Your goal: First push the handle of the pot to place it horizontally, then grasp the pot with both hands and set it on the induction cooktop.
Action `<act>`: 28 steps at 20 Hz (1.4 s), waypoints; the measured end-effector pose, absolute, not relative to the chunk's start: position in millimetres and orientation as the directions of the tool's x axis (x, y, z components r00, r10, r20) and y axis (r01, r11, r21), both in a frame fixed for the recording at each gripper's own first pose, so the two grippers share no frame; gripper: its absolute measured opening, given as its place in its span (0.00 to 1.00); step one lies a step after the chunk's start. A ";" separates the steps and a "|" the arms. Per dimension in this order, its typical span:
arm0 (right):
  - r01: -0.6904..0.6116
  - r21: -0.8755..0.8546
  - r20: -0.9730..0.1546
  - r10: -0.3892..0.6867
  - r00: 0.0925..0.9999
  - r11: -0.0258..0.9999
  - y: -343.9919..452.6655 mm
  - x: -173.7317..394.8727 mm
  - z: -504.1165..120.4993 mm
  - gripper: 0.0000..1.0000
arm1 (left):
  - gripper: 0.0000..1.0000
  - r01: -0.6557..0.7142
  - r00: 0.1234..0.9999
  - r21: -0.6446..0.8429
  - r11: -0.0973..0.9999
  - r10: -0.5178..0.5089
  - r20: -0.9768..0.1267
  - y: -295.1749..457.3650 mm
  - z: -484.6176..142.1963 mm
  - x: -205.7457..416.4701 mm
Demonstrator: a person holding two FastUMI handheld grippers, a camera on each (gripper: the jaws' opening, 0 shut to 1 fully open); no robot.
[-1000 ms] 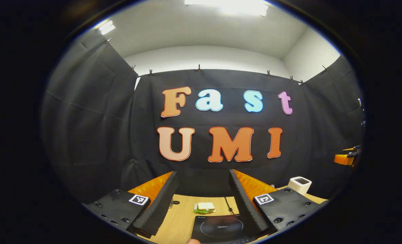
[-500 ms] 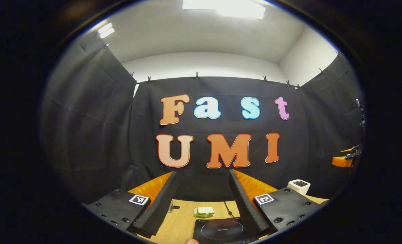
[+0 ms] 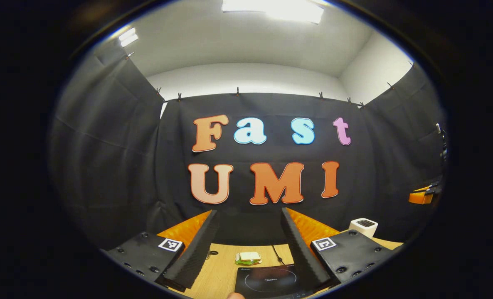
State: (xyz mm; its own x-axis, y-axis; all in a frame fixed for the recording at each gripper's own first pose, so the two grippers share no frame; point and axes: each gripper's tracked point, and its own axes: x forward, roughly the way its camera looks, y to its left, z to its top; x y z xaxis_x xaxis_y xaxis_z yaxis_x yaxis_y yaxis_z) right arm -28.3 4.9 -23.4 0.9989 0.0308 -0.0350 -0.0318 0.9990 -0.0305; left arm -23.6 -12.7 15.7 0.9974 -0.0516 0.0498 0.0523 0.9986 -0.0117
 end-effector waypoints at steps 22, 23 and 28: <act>-0.225 -0.078 -0.493 0.158 0.856 0.971 44.6 -52.4 -256.0 0.00 | 0.99 0.010 1.000 -0.022 1.000 -0.010 -0.015 6.7 -22.9 -4.7; -0.229 -0.075 -0.512 0.160 0.844 0.970 44.4 -55.4 -264.4 0.00 | 0.99 0.008 1.000 -0.022 1.000 -0.008 -0.017 6.8 -24.2 -4.2; -0.254 -0.075 -0.579 0.165 0.798 0.964 42.1 -76.4 -296.1 0.00 | 0.98 0.009 1.000 -0.027 1.000 -0.010 -0.024 6.2 -27.7 -0.2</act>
